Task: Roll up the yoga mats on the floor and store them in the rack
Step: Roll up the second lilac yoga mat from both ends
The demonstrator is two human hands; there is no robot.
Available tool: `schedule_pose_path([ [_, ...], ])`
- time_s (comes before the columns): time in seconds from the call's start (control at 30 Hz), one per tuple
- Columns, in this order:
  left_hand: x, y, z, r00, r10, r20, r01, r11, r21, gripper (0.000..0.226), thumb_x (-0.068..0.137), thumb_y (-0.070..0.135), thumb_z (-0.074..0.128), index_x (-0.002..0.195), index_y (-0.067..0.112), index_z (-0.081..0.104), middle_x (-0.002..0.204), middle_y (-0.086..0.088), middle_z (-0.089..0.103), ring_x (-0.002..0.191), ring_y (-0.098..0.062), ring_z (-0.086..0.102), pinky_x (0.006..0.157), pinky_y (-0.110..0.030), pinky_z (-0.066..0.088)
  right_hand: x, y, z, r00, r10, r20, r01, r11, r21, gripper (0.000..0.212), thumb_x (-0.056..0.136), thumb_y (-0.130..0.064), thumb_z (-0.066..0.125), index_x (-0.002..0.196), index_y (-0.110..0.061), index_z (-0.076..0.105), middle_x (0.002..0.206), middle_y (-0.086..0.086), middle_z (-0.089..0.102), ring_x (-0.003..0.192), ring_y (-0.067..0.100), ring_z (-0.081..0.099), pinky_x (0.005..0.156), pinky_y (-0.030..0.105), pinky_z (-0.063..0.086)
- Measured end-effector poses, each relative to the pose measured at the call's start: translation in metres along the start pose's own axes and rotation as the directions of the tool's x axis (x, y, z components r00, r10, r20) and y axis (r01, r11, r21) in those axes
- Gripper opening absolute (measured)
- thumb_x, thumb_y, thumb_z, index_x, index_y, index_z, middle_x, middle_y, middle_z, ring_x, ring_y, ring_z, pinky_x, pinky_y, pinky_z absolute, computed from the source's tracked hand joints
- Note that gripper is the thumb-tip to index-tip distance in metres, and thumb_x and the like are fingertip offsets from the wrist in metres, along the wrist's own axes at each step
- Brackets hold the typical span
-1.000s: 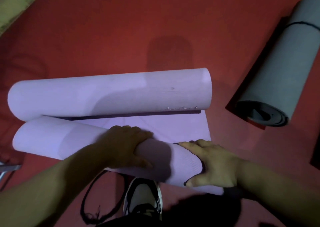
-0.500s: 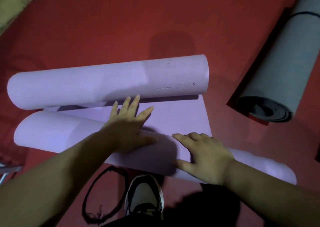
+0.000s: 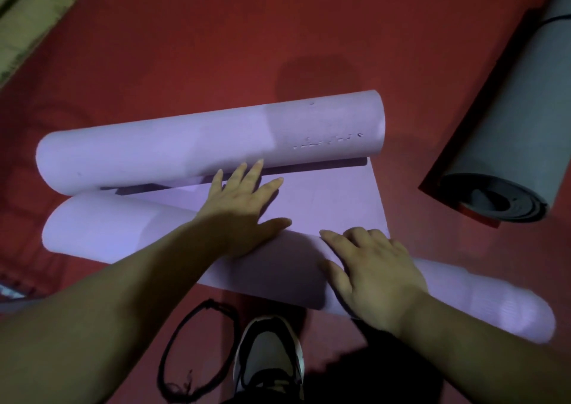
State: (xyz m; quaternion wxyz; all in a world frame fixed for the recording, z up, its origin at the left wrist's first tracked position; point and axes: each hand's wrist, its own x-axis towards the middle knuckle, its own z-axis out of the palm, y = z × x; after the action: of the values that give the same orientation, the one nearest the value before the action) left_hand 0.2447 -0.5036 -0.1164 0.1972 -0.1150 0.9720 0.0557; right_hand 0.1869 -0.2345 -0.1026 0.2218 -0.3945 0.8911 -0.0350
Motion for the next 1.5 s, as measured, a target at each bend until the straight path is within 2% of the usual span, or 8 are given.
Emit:
schedule_pose_path([
  [0.23, -0.003, -0.005, -0.012, 0.999, -0.033, -0.008, 0.032, 0.998, -0.062, 0.101, 0.069, 0.089, 0.007, 0.159, 0.045, 0.015, 0.172, 0.006, -0.008, 0.158, -0.021, -0.004, 0.125, -0.056, 0.0, 0.026, 0.014, -0.008, 0.999, 0.016, 0.05, -0.022, 0.993, 0.115, 0.074, 0.09, -0.075, 0.007, 0.154, -0.045, 0.026, 0.139, -0.006, 0.052, 0.127, 0.024, 0.05, 0.1, 0.042, 0.043],
  [0.43, -0.023, -0.023, -0.013, 0.994, 0.109, -0.015, -0.109, 0.994, -0.011, 0.101, 0.072, 0.095, 0.027, 0.157, 0.04, 0.028, 0.17, -0.003, 0.018, 0.152, -0.022, 0.029, 0.117, -0.053, 0.031, 0.049, 0.03, -0.012, 0.998, 0.032, 0.062, -0.045, 0.974, 0.222, 0.068, 0.094, -0.075, 0.025, 0.153, -0.042, 0.033, 0.139, -0.003, 0.052, 0.129, 0.025, 0.05, 0.107, 0.042, 0.043],
  [0.53, -0.029, -0.027, -0.017, 0.978, 0.207, 0.038, -0.209, 0.974, 0.089, 0.111, 0.061, 0.099, 0.042, 0.154, 0.04, 0.032, 0.148, 0.006, 0.051, 0.132, -0.021, 0.052, 0.1, -0.044, 0.045, 0.054, 0.033, -0.015, 0.995, 0.037, 0.09, -0.06, 0.962, 0.267, 0.061, 0.098, -0.07, 0.037, 0.152, -0.043, 0.036, 0.138, -0.005, 0.052, 0.13, 0.022, 0.05, 0.109, 0.038, 0.041],
  [0.63, -0.03, -0.027, -0.017, 0.968, 0.249, 0.038, -0.252, 0.961, 0.112, 0.114, 0.053, 0.103, 0.047, 0.149, 0.043, 0.038, 0.126, 0.012, 0.062, 0.114, -0.021, 0.061, 0.089, -0.04, 0.047, 0.054, 0.031, -0.018, 0.995, 0.031, 0.09, -0.057, 0.952, 0.301, 0.061, 0.096, -0.072, 0.037, 0.149, -0.042, 0.041, 0.135, -0.006, 0.054, 0.128, 0.021, 0.052, 0.108, 0.04, 0.043],
  [0.77, -0.022, -0.03, -0.021, 0.968, 0.239, 0.078, -0.244, 0.968, 0.06, 0.114, 0.052, 0.102, 0.049, 0.149, 0.044, 0.036, 0.134, 0.011, 0.061, 0.12, -0.021, 0.06, 0.098, -0.041, 0.047, 0.035, 0.021, -0.017, 0.997, -0.074, 0.022, 0.071, 0.989, 0.127, 0.084, 0.08, -0.082, 0.037, 0.152, -0.039, 0.037, 0.132, -0.001, 0.056, 0.119, 0.029, 0.058, 0.098, 0.045, 0.049],
  [0.93, -0.014, -0.032, -0.019, 0.969, 0.23, 0.09, -0.235, 0.971, 0.053, 0.114, 0.052, 0.1, 0.05, 0.15, 0.043, 0.036, 0.137, 0.008, 0.061, 0.124, -0.022, 0.058, 0.103, -0.041, 0.046, 0.025, 0.01, -0.016, 0.989, -0.114, 0.091, 0.123, 0.987, -0.103, 0.116, 0.062, -0.092, 0.048, 0.159, -0.043, 0.006, 0.141, -0.002, 0.049, 0.123, 0.03, 0.054, 0.095, 0.044, 0.045],
  [1.3, -0.074, 0.011, -0.006, 0.961, 0.205, 0.188, -0.193, 0.978, -0.078, 0.111, 0.054, 0.104, 0.046, 0.15, 0.051, 0.032, 0.138, 0.015, 0.061, 0.122, -0.014, 0.06, 0.101, -0.036, 0.047, -0.015, 0.038, -0.004, 0.916, -0.279, 0.287, 0.241, 0.957, 0.163, 0.116, 0.063, -0.093, 0.055, 0.155, -0.05, -0.001, 0.142, -0.013, 0.052, 0.123, 0.018, 0.054, 0.105, 0.038, 0.044],
  [1.5, -0.064, 0.011, 0.006, 0.989, 0.104, 0.104, -0.092, 0.989, -0.116, 0.105, 0.073, 0.097, 0.023, 0.161, 0.04, 0.012, 0.163, 0.006, 0.031, 0.147, -0.021, 0.033, 0.119, -0.042, 0.028, -0.011, 0.033, -0.008, 0.928, -0.258, 0.269, 0.229, 0.964, 0.136, 0.096, 0.072, -0.097, 0.033, 0.154, -0.054, 0.005, 0.126, -0.016, 0.045, 0.122, 0.014, 0.05, 0.105, 0.037, 0.041],
])
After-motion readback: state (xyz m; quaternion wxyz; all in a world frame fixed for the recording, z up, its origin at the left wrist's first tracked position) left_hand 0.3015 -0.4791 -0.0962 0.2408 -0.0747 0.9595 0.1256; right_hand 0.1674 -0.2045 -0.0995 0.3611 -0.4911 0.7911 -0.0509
